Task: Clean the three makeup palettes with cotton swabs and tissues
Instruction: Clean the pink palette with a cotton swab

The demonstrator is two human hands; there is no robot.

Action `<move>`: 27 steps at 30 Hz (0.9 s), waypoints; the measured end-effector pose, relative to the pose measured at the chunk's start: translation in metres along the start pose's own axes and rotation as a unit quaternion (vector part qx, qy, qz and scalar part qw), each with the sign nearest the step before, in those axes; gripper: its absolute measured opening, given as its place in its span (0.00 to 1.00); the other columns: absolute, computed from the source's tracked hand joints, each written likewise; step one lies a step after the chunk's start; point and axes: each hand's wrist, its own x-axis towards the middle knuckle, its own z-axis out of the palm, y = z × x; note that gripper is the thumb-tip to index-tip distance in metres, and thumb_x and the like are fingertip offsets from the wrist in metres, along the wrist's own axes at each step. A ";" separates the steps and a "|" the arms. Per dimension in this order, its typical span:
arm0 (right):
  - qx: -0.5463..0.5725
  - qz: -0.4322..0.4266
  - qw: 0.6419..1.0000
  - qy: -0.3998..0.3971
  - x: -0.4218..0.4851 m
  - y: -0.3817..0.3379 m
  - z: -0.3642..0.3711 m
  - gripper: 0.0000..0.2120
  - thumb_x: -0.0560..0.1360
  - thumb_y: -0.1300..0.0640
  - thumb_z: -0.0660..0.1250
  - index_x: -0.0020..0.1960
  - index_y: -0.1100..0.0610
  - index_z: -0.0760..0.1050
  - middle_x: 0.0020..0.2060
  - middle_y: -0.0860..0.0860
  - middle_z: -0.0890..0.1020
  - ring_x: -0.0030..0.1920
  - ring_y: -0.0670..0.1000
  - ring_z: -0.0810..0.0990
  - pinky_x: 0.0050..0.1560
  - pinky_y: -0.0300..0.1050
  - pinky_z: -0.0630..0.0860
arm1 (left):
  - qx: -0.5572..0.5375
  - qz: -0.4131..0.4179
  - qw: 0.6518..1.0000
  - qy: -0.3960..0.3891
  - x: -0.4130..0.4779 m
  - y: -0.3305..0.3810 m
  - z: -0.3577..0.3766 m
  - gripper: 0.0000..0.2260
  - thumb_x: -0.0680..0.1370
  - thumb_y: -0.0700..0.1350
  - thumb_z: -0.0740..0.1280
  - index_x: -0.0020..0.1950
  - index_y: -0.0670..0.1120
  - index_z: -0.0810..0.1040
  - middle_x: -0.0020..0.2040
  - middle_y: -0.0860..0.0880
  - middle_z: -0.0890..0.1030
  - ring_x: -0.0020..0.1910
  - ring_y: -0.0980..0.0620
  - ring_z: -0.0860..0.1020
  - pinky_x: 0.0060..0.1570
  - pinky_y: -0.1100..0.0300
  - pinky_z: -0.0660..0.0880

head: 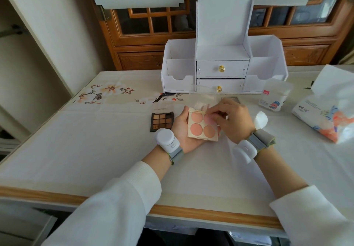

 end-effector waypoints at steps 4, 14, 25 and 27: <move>0.004 0.016 1.000 0.005 0.000 -0.001 0.001 0.08 0.67 0.69 0.70 0.43 0.58 0.83 0.35 0.52 0.78 0.33 0.41 0.70 0.39 0.28 0.68 | -0.001 0.007 1.000 0.002 0.001 0.000 -0.002 0.29 0.79 0.63 0.45 0.56 0.46 0.78 0.48 0.42 0.83 0.47 0.41 0.80 0.54 0.45 0.70; 0.018 0.027 0.999 0.002 -0.002 -0.004 0.001 0.07 0.66 0.62 0.67 0.41 0.58 0.83 0.34 0.49 0.77 0.33 0.40 0.72 0.38 0.27 0.67 | 0.001 0.006 1.000 0.007 0.001 0.000 -0.003 0.29 0.80 0.63 0.45 0.55 0.43 0.77 0.47 0.40 0.82 0.41 0.41 0.83 0.52 0.45 0.71; -0.001 0.021 1.000 -0.013 -0.004 -0.002 0.002 0.07 0.67 0.66 0.71 0.42 0.57 0.83 0.33 0.48 0.76 0.34 0.42 0.72 0.37 0.27 0.67 | -0.024 0.017 1.000 0.011 0.004 0.000 -0.005 0.28 0.80 0.62 0.45 0.60 0.45 0.76 0.55 0.41 0.78 0.53 0.41 0.75 0.57 0.43 0.68; 0.007 0.022 1.000 -0.017 -0.005 -0.003 0.002 0.06 0.68 0.65 0.71 0.42 0.57 0.83 0.33 0.48 0.76 0.34 0.38 0.73 0.37 0.28 0.68 | -0.027 0.017 0.999 0.013 0.003 0.000 -0.005 0.28 0.80 0.62 0.45 0.60 0.46 0.76 0.55 0.40 0.78 0.53 0.41 0.75 0.56 0.44 0.69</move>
